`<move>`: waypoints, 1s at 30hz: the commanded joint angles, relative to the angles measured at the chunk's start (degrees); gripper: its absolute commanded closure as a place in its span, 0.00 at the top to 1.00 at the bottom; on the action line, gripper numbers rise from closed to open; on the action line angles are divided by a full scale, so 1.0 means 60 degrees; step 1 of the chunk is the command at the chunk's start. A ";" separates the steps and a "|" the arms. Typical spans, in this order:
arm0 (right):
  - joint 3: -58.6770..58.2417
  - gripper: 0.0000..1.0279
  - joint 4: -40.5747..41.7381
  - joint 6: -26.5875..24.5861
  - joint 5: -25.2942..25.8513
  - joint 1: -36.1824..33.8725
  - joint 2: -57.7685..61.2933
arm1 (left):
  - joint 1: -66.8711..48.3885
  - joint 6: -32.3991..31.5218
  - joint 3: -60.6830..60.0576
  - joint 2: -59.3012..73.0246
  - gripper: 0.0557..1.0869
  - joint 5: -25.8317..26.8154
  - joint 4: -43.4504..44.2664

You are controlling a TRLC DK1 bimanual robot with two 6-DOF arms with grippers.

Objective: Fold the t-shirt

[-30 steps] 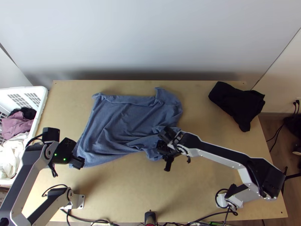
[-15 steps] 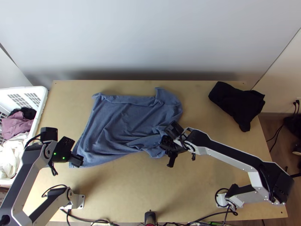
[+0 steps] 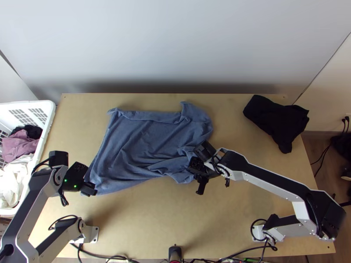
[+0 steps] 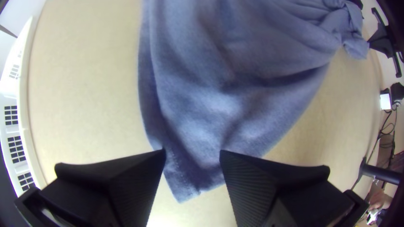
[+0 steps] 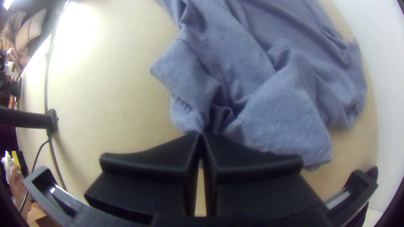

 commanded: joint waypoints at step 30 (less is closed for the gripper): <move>-0.0455 0.03 -0.0504 0.0015 0.0003 -0.0589 -0.0799 | 0.1012 0.0634 0.0138 -0.0583 0.66 -0.0227 -0.0262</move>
